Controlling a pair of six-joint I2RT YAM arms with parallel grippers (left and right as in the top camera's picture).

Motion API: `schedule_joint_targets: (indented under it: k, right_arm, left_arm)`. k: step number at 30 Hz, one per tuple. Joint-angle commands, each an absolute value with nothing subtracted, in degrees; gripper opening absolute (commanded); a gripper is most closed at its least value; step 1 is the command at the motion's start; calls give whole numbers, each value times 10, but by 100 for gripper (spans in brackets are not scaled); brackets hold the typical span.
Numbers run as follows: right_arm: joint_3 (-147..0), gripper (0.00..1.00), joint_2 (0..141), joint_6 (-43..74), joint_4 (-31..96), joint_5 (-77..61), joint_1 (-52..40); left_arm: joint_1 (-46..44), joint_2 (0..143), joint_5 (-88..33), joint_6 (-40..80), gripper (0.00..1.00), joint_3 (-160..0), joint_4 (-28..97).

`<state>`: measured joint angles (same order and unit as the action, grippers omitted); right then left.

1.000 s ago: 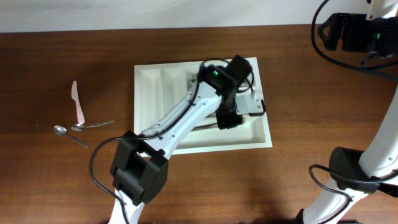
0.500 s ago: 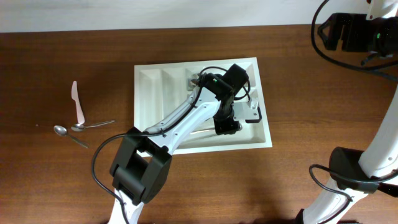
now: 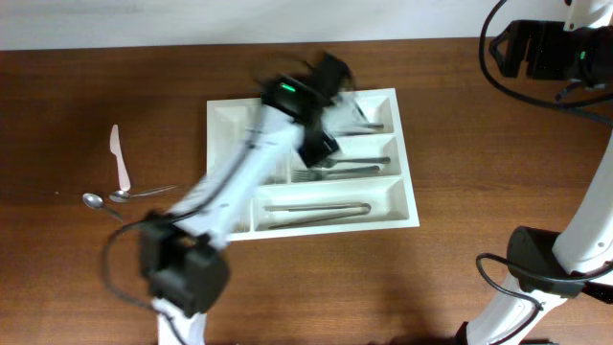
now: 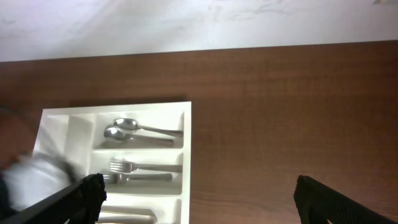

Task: Pack container
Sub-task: 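Lower the tongs into the bottom long compartment with the left gripper, then move the left gripper left and grasp the pink plastic knife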

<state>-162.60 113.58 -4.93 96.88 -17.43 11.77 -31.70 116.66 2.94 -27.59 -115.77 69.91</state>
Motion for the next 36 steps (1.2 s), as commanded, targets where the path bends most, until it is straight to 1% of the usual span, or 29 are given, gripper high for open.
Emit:
schedule_joint_targets:
  k: [1, 2, 3, 4, 8, 9, 10, 11, 12, 14, 15, 18, 21, 25, 29, 33, 36]
  right_arm:
    - [-1632, 99, 1139, -51, 967, -173, 120]
    - [-1632, 99, 1139, -51, 967, -173, 120]
    - [-1632, 99, 1139, -51, 967, -173, 120]
    - [-1632, 99, 1139, -51, 967, -173, 120]
    - [-1632, 99, 1139, -51, 967, -173, 120]
    - [-1632, 99, 1139, -51, 967, -173, 120]
    - [-1632, 99, 1139, -51, 967, -173, 120]
    - [-1632, 99, 1139, -51, 967, -173, 120]
    - [-1632, 99, 1139, -51, 967, -173, 120]
    - [-1632, 99, 1139, -51, 967, -173, 120]
    - [-1632, 99, 1139, -51, 967, -173, 120]
    - [-1632, 99, 1139, -51, 967, -173, 120]
    - [-1632, 99, 1139, -51, 967, -173, 120]
    - [-1632, 99, 1139, -51, 967, -173, 120]
    - [-1632, 99, 1139, -51, 967, -173, 120]
    - [-1632, 99, 1139, -51, 967, -173, 120]
    - [-1632, 99, 1139, -51, 967, -173, 120]
  left_arm:
    - [-223, 1081, 163, -147, 81, -1188, 706]
    - [-193, 1072, 160, -130, 87, -1188, 709]
    - [-158, 1067, 147, -115, 97, -1188, 713]
    - [-129, 1064, 126, -111, 100, -1188, 716]
    - [16, 1078, 11, -109, 100, -1184, 705]
    - [41, 1085, 2, -96, 96, -1183, 703]
    - [71, 1096, -1, -67, 92, -1182, 703]
    - [101, 1111, -1, -32, 89, -1182, 707]
    - [132, 1131, -1, 0, 84, -1182, 713]
    - [167, 1164, -1, 23, 81, -1182, 723]
    - [185, 1185, -5, 24, 81, -1182, 729]
    - [223, 1244, -18, 24, 80, -1182, 735]
    - [236, 1286, -20, 24, 77, -1182, 726]
    - [238, 1331, -19, 23, 73, -1182, 706]
    - [238, 1356, -20, 24, 72, -1182, 679]
    - [238, 1372, -20, 24, 64, -1182, 668]
    - [237, 1393, -21, 24, 63, -1182, 667]
